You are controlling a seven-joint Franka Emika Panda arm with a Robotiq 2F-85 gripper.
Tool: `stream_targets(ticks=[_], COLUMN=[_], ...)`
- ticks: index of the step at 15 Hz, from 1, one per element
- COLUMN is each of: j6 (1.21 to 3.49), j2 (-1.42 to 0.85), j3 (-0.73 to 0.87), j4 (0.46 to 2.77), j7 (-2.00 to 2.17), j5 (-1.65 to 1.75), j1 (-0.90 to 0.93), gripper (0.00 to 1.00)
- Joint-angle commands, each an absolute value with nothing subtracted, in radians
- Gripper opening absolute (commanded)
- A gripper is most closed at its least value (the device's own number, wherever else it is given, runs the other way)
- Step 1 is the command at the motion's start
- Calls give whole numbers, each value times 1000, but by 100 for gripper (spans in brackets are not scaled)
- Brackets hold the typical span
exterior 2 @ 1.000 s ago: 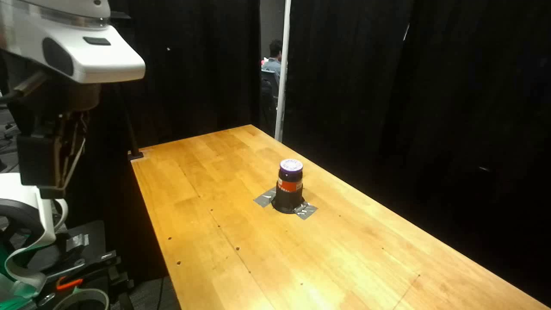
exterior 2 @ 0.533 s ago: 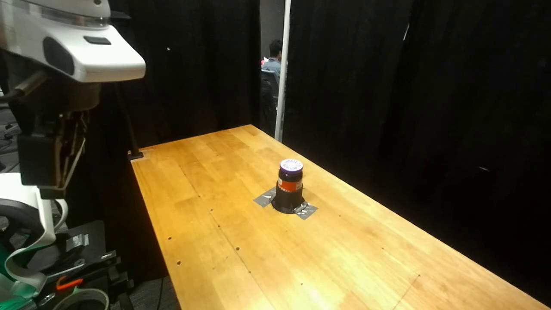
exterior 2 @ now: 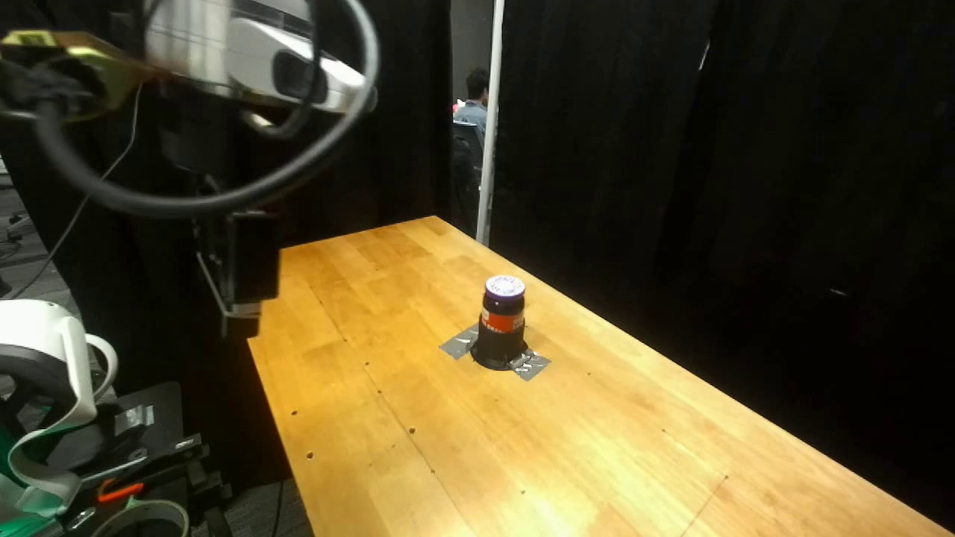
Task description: Put a rubber band around the base of the cup
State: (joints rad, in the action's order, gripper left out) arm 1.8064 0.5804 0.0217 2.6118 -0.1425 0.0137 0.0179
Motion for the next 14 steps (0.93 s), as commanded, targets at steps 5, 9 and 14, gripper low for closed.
stream_targets(ticks=[5, 9, 14], j6=[2009, 2015, 2015], j2=[86, -132, -356], j3=[-22, -48, -69], j4=[2273, 2057, 1775], j7=[-231, -261, -295], j5=[126, 163, 168], j1=[58, 69, 72], gripper=[100, 100, 100])
